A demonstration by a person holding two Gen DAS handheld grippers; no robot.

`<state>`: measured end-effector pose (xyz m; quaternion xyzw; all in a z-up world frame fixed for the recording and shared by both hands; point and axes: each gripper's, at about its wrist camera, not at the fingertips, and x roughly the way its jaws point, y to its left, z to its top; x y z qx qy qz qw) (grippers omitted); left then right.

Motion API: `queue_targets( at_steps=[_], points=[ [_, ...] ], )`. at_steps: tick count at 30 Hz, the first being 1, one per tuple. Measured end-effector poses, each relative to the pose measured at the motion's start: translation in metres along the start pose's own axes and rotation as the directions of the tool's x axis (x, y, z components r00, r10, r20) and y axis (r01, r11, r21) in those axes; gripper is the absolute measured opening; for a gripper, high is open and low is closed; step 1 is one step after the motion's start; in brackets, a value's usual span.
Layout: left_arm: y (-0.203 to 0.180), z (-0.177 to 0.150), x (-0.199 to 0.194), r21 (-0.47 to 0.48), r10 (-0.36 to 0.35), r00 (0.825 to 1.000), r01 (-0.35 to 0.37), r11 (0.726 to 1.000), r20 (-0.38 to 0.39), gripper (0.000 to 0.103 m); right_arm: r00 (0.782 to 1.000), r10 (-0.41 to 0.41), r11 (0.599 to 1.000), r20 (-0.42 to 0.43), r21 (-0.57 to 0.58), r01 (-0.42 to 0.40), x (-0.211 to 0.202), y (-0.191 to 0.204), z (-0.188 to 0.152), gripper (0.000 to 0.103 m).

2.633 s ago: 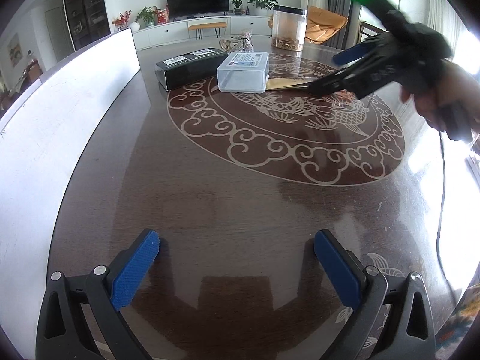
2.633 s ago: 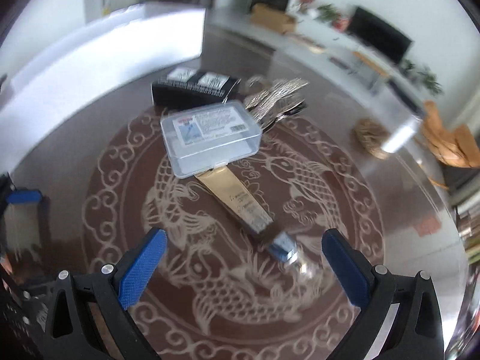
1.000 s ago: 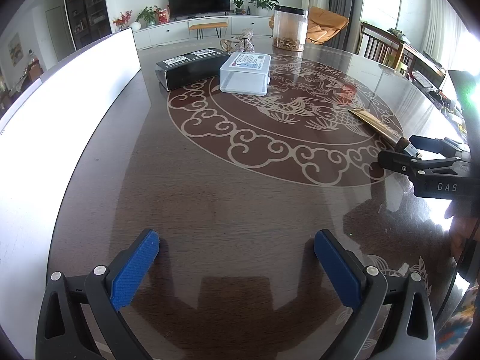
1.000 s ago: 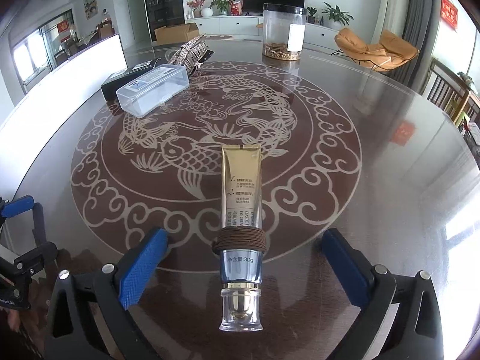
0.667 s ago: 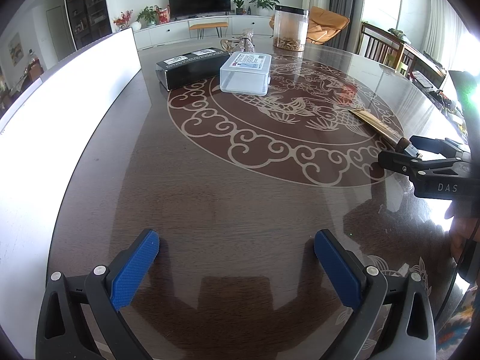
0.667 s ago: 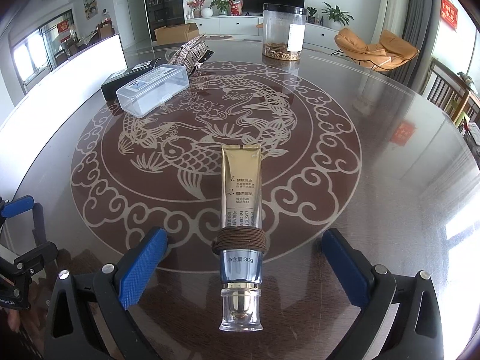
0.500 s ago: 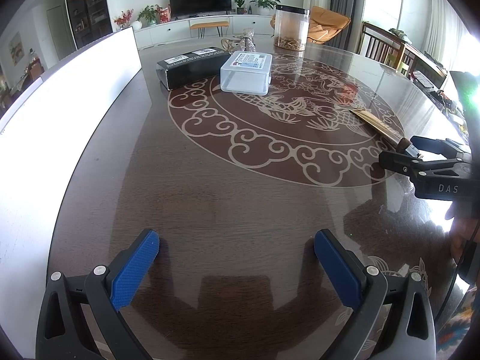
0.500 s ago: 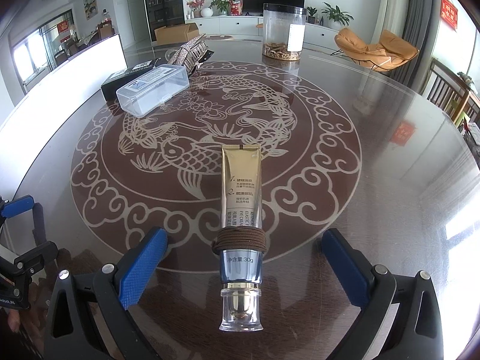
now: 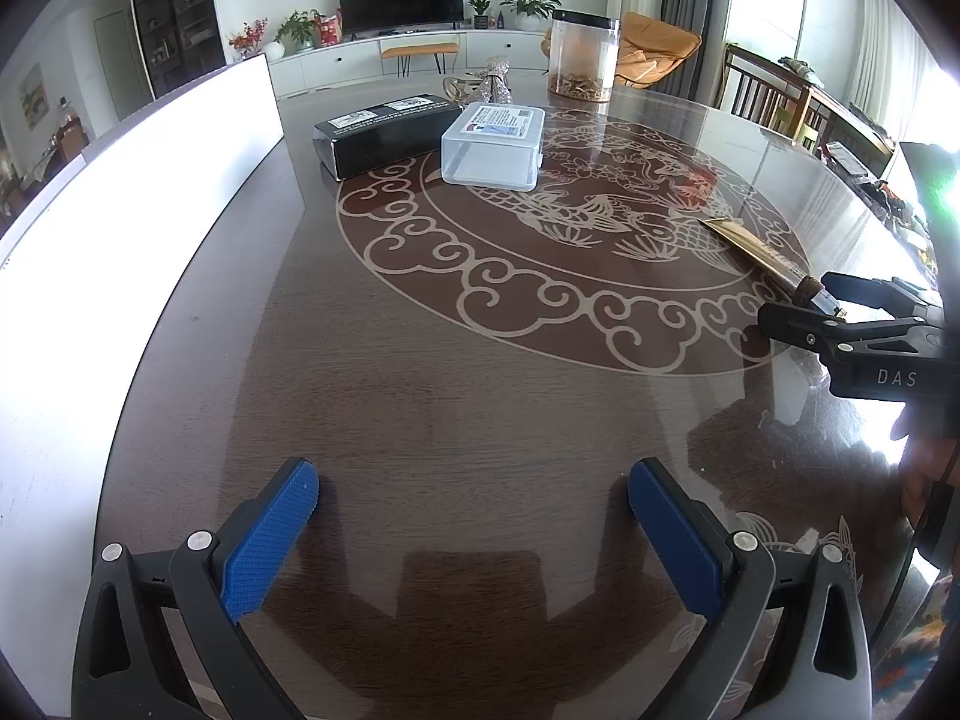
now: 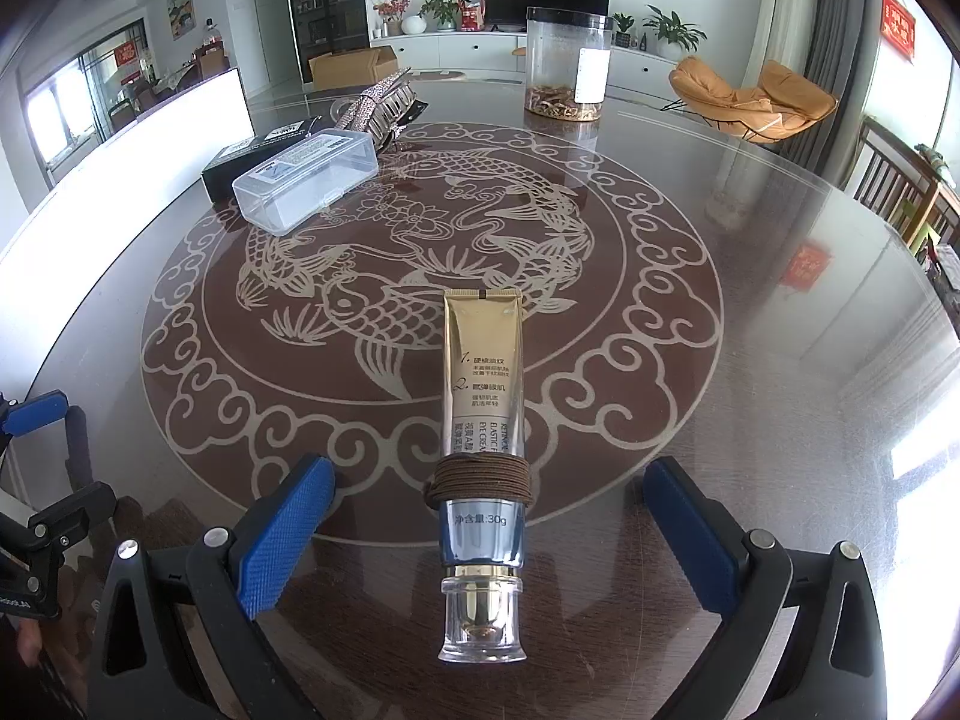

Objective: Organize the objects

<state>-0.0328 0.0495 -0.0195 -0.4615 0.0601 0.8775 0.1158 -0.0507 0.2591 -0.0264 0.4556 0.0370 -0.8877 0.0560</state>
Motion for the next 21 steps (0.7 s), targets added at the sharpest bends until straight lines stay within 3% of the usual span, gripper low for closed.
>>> queue_targets(
  at_steps=[4,6,8,21],
  points=[
    [-0.001,0.009,0.004,-0.007,-0.001,0.998,0.001,1.000,-0.062,0.103,1.000,0.000,1.000,0.000,0.000,0.000,0.000,0.000,0.000,0.103],
    [-0.007,0.022,0.013,0.046,-0.030,0.992,0.035,0.998,-0.119,0.103,1.000,-0.001,1.000,0.000,0.000,0.001,0.000,0.000,0.000,0.103],
    [-0.009,0.034,0.020,0.081,-0.049,0.990,0.060,0.995,-0.129,0.103,1.000,0.000,1.000,0.000,0.000,0.000,0.000,0.000,0.000,0.103],
    [-0.014,0.123,0.083,0.070,-0.048,0.998,0.050,0.996,-0.038,0.103,1.000,-0.001,1.000,0.000,0.000,0.001,0.000,0.000,0.000,0.103]
  ],
)
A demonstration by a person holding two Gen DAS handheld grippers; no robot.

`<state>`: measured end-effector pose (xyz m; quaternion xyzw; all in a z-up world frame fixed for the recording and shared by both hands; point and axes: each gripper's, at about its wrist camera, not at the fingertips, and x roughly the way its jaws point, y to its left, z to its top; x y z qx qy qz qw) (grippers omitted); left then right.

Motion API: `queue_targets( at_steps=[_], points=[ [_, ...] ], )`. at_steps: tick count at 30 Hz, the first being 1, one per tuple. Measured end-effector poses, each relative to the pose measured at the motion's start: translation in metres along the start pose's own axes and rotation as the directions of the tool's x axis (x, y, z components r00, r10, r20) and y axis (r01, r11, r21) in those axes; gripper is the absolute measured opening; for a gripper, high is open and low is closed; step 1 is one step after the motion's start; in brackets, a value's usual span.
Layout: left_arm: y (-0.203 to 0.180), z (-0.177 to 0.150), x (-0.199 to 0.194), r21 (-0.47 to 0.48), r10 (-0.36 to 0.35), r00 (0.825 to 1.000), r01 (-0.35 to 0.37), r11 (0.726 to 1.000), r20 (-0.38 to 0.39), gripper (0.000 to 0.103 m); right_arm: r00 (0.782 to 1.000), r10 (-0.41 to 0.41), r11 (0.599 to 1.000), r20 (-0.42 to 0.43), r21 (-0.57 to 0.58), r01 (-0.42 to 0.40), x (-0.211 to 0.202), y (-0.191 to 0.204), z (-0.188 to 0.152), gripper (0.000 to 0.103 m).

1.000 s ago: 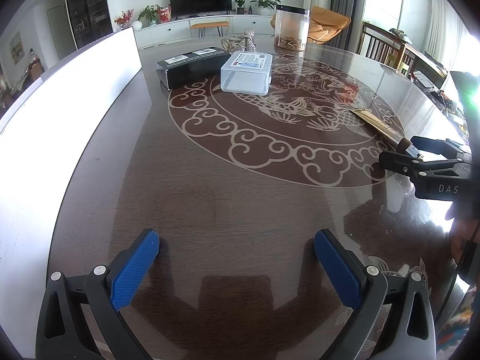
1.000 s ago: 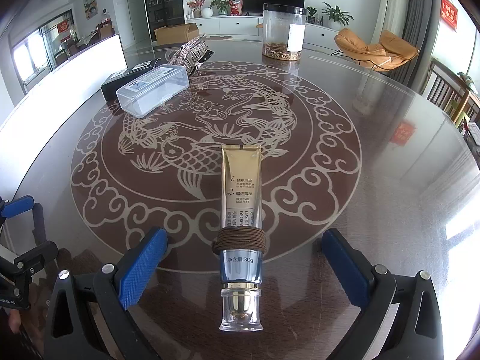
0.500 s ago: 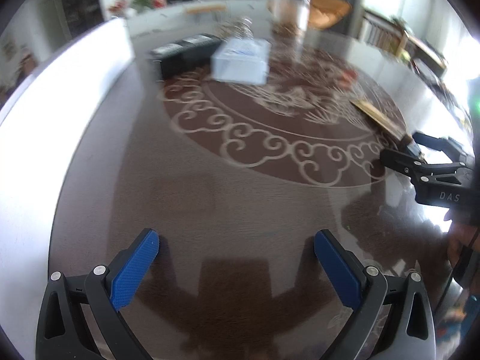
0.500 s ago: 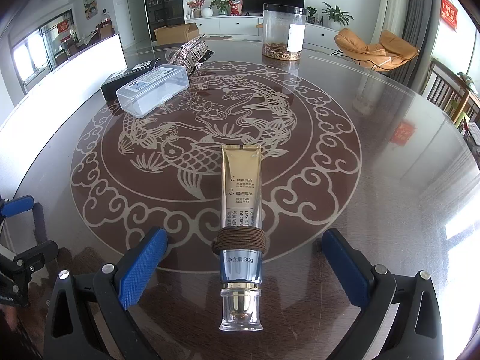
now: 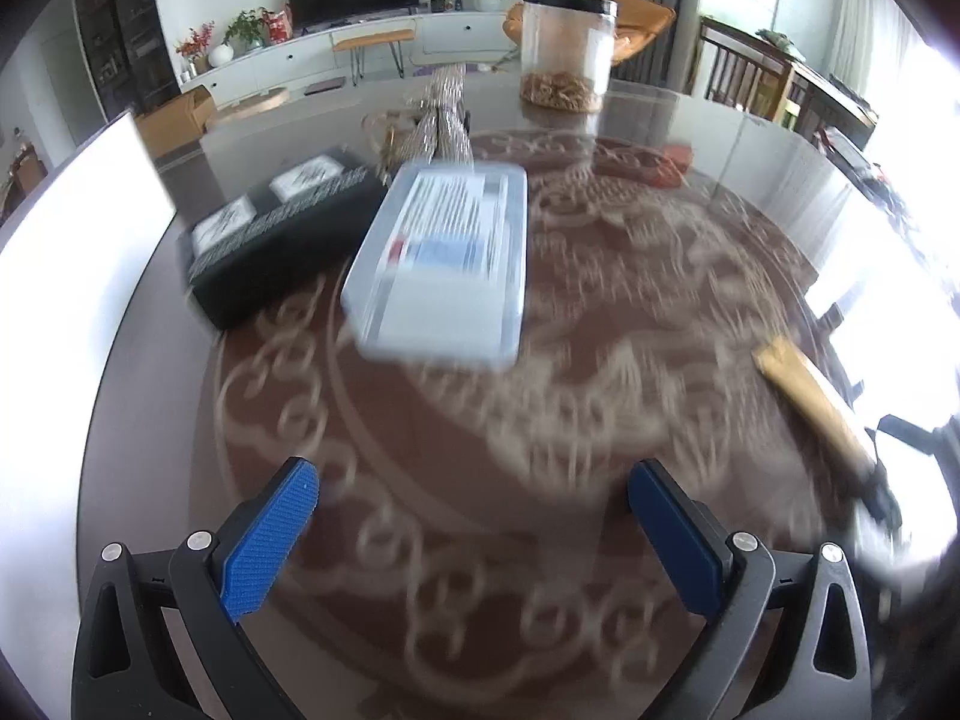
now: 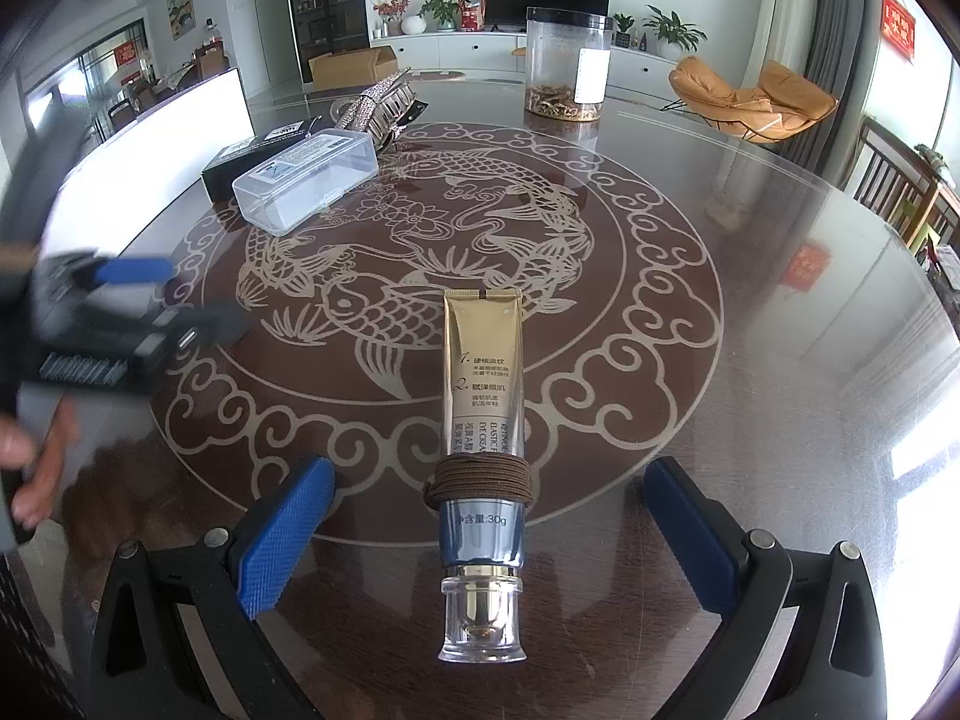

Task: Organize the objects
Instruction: 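Grasp the clear plastic box with the left gripper and lift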

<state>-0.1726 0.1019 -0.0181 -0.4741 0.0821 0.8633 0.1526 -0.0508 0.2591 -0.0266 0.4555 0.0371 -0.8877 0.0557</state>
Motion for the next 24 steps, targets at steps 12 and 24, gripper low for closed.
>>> queue_targets(
  at_steps=[12,24],
  points=[
    [-0.001,0.072,0.047,-0.040,0.026,0.999,-0.028,0.999,-0.044,0.103,1.000,0.000,1.000,0.000,0.000,0.000,0.001,0.000,0.000,0.103],
    [0.029,-0.046,-0.030,-0.091,0.069,0.996,-0.064,0.994,0.055,0.070,1.000,-0.003,1.000,0.001,0.001,0.003,0.001,0.000,0.000,0.103]
  ],
)
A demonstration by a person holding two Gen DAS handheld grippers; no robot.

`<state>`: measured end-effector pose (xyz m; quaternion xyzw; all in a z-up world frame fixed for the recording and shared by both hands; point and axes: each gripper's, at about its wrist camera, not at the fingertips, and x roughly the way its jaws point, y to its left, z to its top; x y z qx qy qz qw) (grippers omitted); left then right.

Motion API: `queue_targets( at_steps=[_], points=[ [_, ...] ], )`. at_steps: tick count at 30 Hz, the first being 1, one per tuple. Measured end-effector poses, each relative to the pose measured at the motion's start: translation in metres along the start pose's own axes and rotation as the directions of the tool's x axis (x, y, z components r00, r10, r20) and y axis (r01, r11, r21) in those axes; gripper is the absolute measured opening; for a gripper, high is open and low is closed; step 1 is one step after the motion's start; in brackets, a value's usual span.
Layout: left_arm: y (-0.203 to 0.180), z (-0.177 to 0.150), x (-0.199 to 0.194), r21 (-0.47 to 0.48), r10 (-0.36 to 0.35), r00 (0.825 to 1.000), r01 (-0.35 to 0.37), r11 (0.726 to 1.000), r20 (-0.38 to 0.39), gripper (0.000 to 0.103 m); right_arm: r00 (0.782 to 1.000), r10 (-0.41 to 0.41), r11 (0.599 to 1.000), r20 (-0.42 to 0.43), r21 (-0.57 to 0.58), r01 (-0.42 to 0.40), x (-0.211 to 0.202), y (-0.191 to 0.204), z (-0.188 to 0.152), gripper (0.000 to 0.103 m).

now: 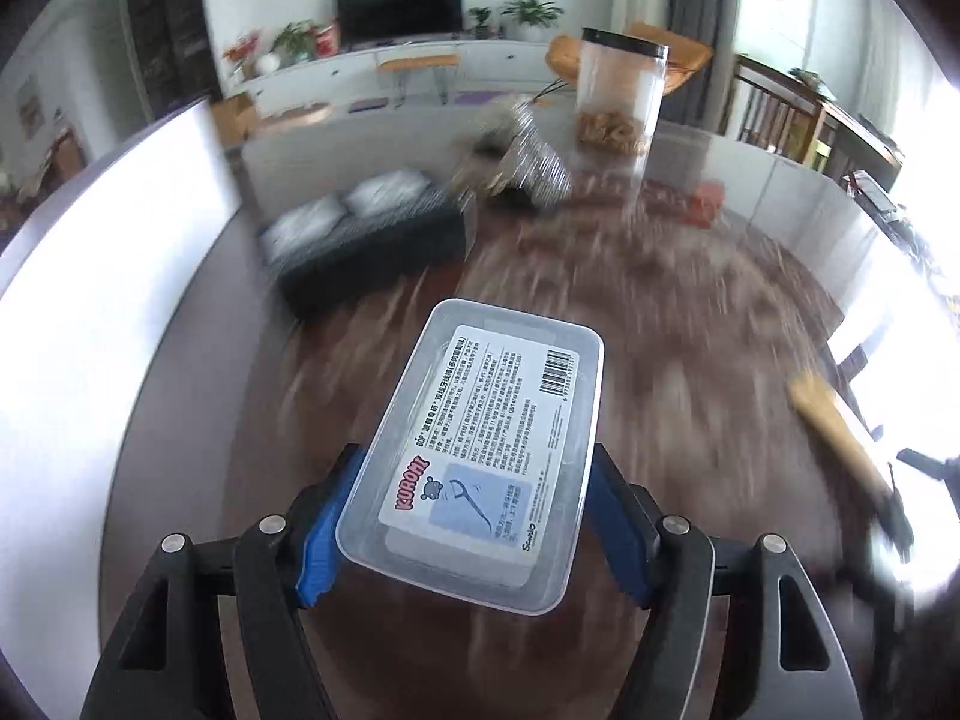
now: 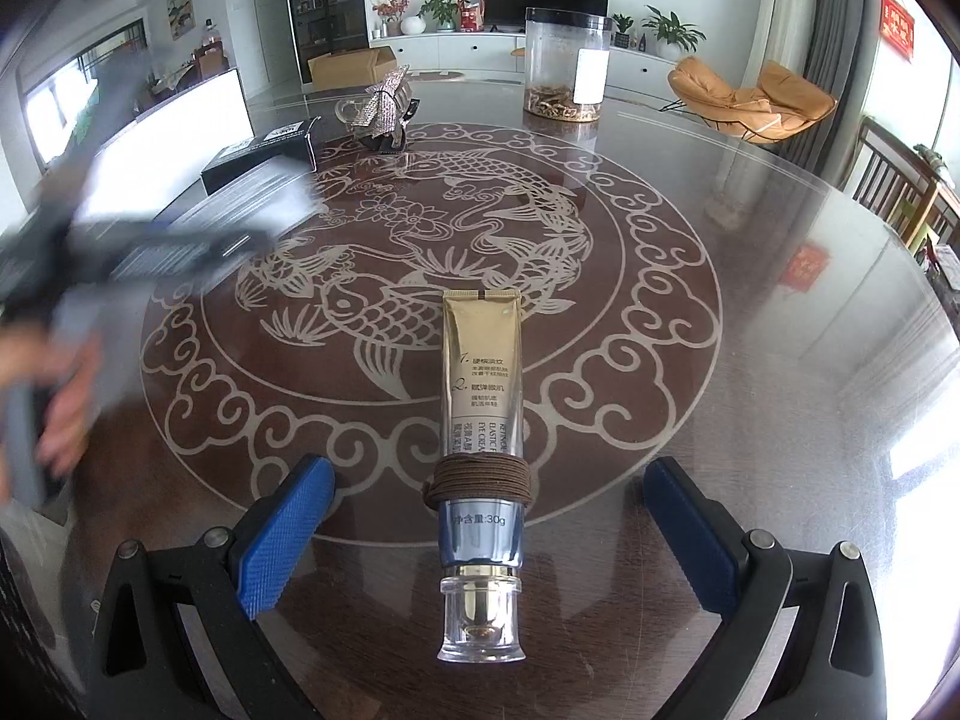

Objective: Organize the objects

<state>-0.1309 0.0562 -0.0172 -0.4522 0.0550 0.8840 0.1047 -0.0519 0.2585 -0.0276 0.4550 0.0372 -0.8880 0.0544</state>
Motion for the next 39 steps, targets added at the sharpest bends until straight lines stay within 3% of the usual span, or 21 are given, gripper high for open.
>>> queue_targets(
  at_steps=[3,4,5,39],
  points=[
    [0.016,-0.039,-0.029,-0.067,0.044,0.999,-0.044,0.997,-0.003,0.080,1.000,0.000,1.000,0.000,0.000,0.000,0.000,0.000,0.000,0.103],
    [0.018,-0.046,-0.033,-0.081,0.054,0.998,-0.054,0.995,-0.010,0.097,1.000,0.000,1.000,0.000,0.000,0.000,0.000,0.000,0.000,0.103],
    [0.021,-0.052,-0.034,-0.096,0.065,0.998,-0.068,0.993,-0.027,0.103,1.000,0.000,1.000,0.000,0.000,0.000,0.000,0.000,0.000,0.103],
    [0.024,-0.052,-0.032,-0.098,0.068,0.997,-0.070,0.993,-0.025,0.103,1.000,-0.006,1.000,0.000,0.002,0.006,0.002,0.000,0.000,0.103]
  ],
)
